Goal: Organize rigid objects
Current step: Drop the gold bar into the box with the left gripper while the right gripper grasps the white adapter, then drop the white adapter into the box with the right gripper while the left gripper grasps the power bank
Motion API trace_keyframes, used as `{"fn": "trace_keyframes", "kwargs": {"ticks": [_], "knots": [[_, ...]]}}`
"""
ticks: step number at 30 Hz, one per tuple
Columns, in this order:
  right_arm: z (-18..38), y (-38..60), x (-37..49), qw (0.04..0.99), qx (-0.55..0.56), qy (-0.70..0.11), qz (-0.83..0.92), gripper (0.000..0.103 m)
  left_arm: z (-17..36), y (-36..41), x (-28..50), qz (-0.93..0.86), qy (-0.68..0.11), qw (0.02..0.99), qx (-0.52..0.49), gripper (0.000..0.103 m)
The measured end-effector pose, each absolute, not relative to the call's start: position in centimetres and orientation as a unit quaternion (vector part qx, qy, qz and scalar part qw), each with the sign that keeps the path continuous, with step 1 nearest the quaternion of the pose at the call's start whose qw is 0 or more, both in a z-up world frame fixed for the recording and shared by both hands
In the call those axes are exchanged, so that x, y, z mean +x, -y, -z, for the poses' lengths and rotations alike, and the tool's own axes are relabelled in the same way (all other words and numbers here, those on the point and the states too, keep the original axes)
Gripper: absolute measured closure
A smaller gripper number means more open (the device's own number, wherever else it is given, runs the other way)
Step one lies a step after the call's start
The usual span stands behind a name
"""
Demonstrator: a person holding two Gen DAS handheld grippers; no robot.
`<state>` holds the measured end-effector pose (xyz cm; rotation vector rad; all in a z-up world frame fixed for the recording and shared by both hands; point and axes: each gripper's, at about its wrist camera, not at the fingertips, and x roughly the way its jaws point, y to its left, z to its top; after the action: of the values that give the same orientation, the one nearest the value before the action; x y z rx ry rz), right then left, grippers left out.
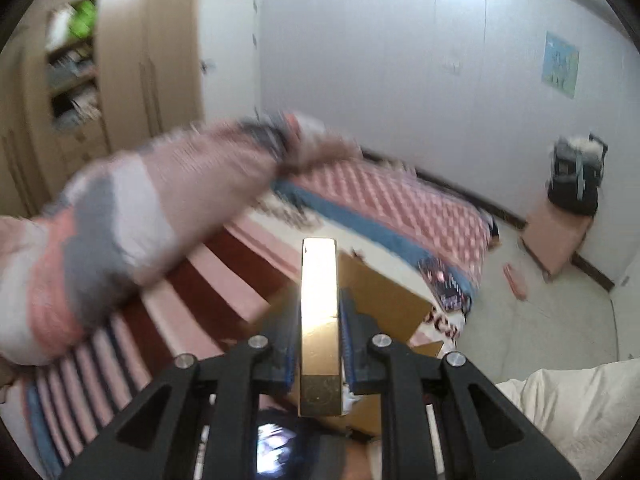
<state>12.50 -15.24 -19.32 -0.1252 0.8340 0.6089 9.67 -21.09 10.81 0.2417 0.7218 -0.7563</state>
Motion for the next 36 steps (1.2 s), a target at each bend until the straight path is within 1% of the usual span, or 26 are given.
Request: {"fn": "trace_keyframes", "kwargs": {"ticks": [3, 5, 6, 7, 8, 9, 10, 13, 15, 16, 17, 19, 20, 21, 23, 24, 26, 30, 36], "knots": [[19.3, 15.4, 12.5, 0.867, -0.055, -0.397, -0.295, 0.038, -5.9, 24.5, 12.3, 0.363, -0.412, 0.828, 0.108, 0.088], [19.3, 15.8, 12.6, 0.865, -0.046, -0.398, -0.301, 0.038, -4.0, 25.6, 13.3, 0.364, -0.438, 0.813, 0.118, 0.087], [19.3, 15.9, 12.6, 0.865, -0.042, -0.398, -0.303, 0.038, -3.5, 25.9, 13.3, 0.361, -0.44, 0.813, 0.121, 0.083], [19.4, 16.0, 12.6, 0.864, -0.038, -0.399, -0.305, 0.038, -3.2, 25.9, 13.4, 0.354, -0.439, 0.816, 0.126, 0.064], [19.4, 16.0, 12.6, 0.863, -0.037, -0.4, -0.306, 0.038, -3.0, 25.7, 13.3, 0.347, -0.435, 0.821, 0.126, 0.041], [19.5, 16.0, 12.6, 0.862, -0.036, -0.401, -0.307, 0.038, -3.4, 25.3, 13.1, 0.341, -0.425, 0.83, 0.123, 0.035], [19.5, 16.1, 12.7, 0.862, -0.036, -0.4, -0.308, 0.038, -3.6, 25.1, 12.7, 0.344, -0.417, 0.833, 0.118, 0.033], [19.5, 16.1, 12.7, 0.862, -0.034, -0.401, -0.309, 0.038, -5.5, 23.2, 11.7, 0.346, -0.398, 0.844, 0.098, 0.032], [19.5, 16.0, 12.7, 0.862, -0.036, -0.401, -0.307, 0.038, -7.3, 21.2, 10.7, 0.336, -0.374, 0.86, 0.09, 0.024], [19.5, 15.9, 12.7, 0.862, -0.037, -0.401, -0.306, 0.038, -8.0, 20.2, 10.3, 0.326, -0.364, 0.868, 0.088, 0.017], [19.5, 15.8, 12.7, 0.862, -0.04, -0.402, -0.306, 0.038, -8.7, 18.6, 9.6, 0.31, -0.351, 0.88, 0.085, 0.015], [19.5, 15.6, 12.8, 0.862, -0.046, -0.403, -0.304, 0.038, -9.3, 15.4, 8.3, 0.281, -0.335, 0.896, 0.076, 0.014], [19.6, 15.5, 12.8, 0.86, -0.052, -0.405, -0.306, 0.044, -9.3, 13.3, 7.6, 0.263, -0.33, 0.904, 0.068, 0.014], [19.6, 15.3, 12.8, 0.861, -0.058, -0.404, -0.304, 0.054, -9.0, 11.0, 6.8, 0.24, -0.324, 0.913, 0.06, 0.014], [19.6, 15.5, 12.9, 0.86, -0.054, -0.403, -0.309, 0.057, -8.2, 7.2, 5.6, 0.202, -0.314, 0.927, 0.046, 0.014], [19.4, 15.7, 12.9, 0.86, -0.047, -0.399, -0.314, 0.061, -7.5, 5.3, 5.2, 0.189, -0.312, 0.931, 0.036, 0.014], [19.2, 16.0, 12.4, 0.861, -0.044, -0.39, -0.324, 0.064, -5.7, 2.0, 4.5, 0.18, -0.32, 0.93, 0.007, 0.014], [18.5, 15.3, 10.6, 0.861, -0.082, -0.374, -0.333, 0.066, -1.0, -3.5, 3.6, 0.146, -0.345, 0.926, -0.038, 0.014], [17.7, 15.4, 8.6, 0.863, -0.095, -0.375, -0.325, 0.067, 5.5, -7.0, 3.3, 0.125, -0.377, 0.915, -0.07, 0.014]]}}
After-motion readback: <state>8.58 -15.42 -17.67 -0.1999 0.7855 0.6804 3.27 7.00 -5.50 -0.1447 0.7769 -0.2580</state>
